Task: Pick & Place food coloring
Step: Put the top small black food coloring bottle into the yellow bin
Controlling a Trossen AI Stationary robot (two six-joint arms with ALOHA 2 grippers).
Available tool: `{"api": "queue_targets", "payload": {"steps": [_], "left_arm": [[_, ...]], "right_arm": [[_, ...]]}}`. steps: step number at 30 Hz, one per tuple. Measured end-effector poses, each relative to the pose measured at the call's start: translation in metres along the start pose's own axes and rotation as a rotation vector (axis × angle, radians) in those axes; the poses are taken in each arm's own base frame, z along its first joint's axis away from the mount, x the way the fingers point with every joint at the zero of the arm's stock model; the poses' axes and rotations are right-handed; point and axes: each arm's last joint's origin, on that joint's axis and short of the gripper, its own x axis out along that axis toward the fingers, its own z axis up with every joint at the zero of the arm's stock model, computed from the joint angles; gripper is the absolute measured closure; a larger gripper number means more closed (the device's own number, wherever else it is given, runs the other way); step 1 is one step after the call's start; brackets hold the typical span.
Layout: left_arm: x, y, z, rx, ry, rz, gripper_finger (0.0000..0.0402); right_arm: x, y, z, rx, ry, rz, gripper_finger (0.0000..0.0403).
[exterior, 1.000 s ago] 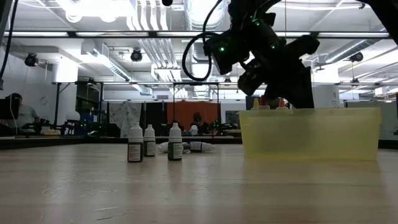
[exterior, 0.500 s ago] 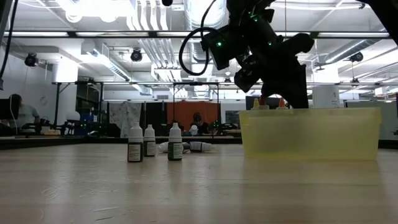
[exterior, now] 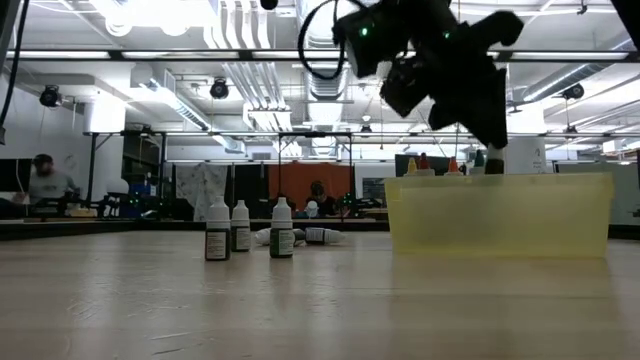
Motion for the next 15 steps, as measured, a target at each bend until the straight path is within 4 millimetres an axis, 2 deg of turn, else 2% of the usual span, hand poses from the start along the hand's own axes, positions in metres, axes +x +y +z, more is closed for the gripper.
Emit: {"api": "queue_targets", "payload": {"steps": [5, 10, 15], "left_arm": [[0.000, 0.000, 0.000, 0.007, 0.000, 0.000, 0.0234], [0.000, 0.000, 0.000, 0.009, -0.001, 0.000, 0.0234], [0.000, 0.000, 0.000, 0.018, 0.000, 0.000, 0.0234]], "right_arm": [[-0.014, 0.014, -0.013, -0.077, -0.056, -0.006, 0.0356], [-0.021, 0.028, -0.018, -0.302, -0.089, -0.035, 0.0356], [-0.021, 0.035, -0.020, -0.586, -0.077, -0.258, 0.0356]]}}
